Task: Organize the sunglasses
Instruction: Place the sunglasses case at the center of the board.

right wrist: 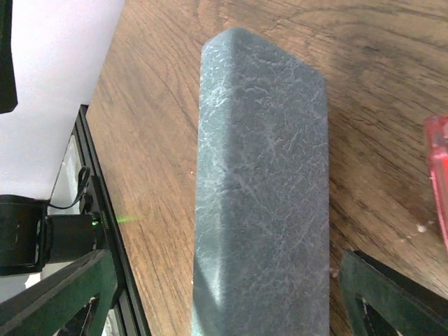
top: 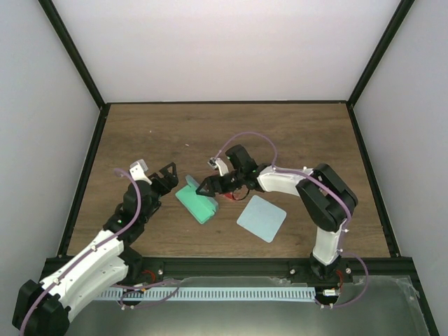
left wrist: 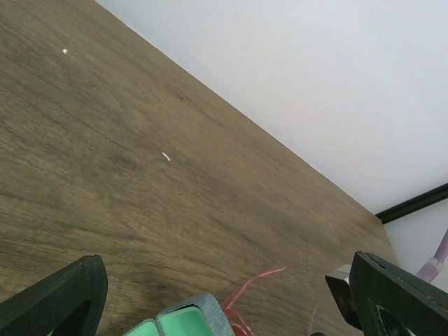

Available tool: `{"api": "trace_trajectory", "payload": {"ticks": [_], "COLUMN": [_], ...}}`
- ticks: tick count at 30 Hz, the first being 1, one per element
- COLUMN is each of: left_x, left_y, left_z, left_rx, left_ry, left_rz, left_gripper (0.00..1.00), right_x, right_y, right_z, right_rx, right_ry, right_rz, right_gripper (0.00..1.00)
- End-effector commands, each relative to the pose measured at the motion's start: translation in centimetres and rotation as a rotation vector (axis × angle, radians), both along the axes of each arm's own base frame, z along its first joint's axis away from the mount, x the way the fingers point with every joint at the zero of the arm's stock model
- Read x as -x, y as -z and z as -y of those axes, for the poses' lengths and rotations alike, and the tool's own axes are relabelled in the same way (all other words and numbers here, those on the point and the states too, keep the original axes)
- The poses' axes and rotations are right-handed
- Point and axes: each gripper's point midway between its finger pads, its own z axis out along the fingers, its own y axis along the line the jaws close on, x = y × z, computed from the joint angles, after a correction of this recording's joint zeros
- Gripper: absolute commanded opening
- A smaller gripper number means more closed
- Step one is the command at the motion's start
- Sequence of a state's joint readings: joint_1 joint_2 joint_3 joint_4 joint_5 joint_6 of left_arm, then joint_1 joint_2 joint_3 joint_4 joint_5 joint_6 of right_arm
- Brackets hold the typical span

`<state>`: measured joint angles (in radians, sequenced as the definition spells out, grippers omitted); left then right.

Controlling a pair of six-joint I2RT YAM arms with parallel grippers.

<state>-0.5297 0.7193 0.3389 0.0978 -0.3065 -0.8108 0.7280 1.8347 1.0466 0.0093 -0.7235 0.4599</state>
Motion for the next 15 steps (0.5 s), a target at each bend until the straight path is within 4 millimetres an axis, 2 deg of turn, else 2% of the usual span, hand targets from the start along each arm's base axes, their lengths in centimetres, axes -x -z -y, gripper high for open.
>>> {"api": "trace_trajectory", "payload": {"ticks": [1, 7, 12, 15], "left_x": [-0.1, -0.1, -0.4, -0.8], "left_y": [-0.5, -0.4, -0.1, 0.7], "left_z": [0.2, 0.1, 0.4, 0.7], "left_rx": [0.006, 0.002, -0.017, -0.043], "left_ry": [0.01, 0.007, 0.019, 0.02], "left_rz": [0.022, 0.019, 0.001, -0.044], "left_gripper": [0.96, 0.96, 0.96, 0.96], "right_x": [-1.1, -1.7, -1.5, -0.3], "right_y": [-3.0, -5.1, -8.6, -10.8], "right_z": [0.1, 1.2, 2.4, 3.1], "right_rx": [-0.002, -0.001, -0.018, -0.043], "right_ry": [0.033, 0.1, 0.157, 0.178], "right_rz": [0.102, 0.184, 0.259, 0.288], "right_gripper": [0.9, 0.86, 0.69, 0.49]}}
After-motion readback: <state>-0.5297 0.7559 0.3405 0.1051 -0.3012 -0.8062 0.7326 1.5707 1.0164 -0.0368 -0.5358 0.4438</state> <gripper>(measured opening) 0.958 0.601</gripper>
